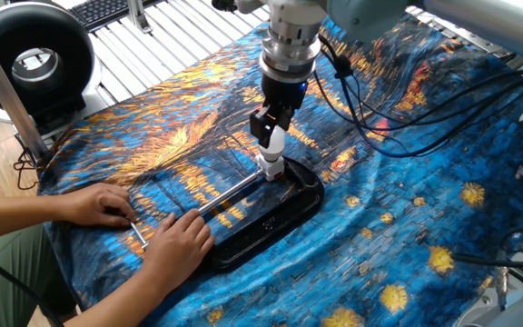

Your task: Take out the light bulb by rotating it

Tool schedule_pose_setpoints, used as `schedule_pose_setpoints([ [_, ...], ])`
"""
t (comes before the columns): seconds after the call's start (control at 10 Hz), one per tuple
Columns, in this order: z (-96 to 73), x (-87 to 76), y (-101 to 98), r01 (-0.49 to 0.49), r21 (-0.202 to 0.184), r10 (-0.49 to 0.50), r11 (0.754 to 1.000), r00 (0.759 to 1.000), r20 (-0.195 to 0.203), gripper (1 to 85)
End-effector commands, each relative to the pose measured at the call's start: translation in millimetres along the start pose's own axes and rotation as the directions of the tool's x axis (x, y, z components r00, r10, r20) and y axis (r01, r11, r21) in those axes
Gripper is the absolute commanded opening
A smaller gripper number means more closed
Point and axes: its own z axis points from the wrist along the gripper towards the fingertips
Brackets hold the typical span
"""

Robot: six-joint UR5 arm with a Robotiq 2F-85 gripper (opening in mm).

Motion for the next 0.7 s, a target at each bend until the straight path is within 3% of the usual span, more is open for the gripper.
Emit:
schedule_pose_setpoints([
  [0.0,1.6,-4.6,3.1,-0.047,-0.008,0.047,0.999,0.999,0.007,53.7],
  [0.3,2.7,-7.4,2.3,-0.06,0.001,0.06,0.998,0.998,0.009,51.7],
  [0.6,2.8,-8.4,1.4,-0.074,0.009,0.074,0.997,0.997,0.009,44.0],
])
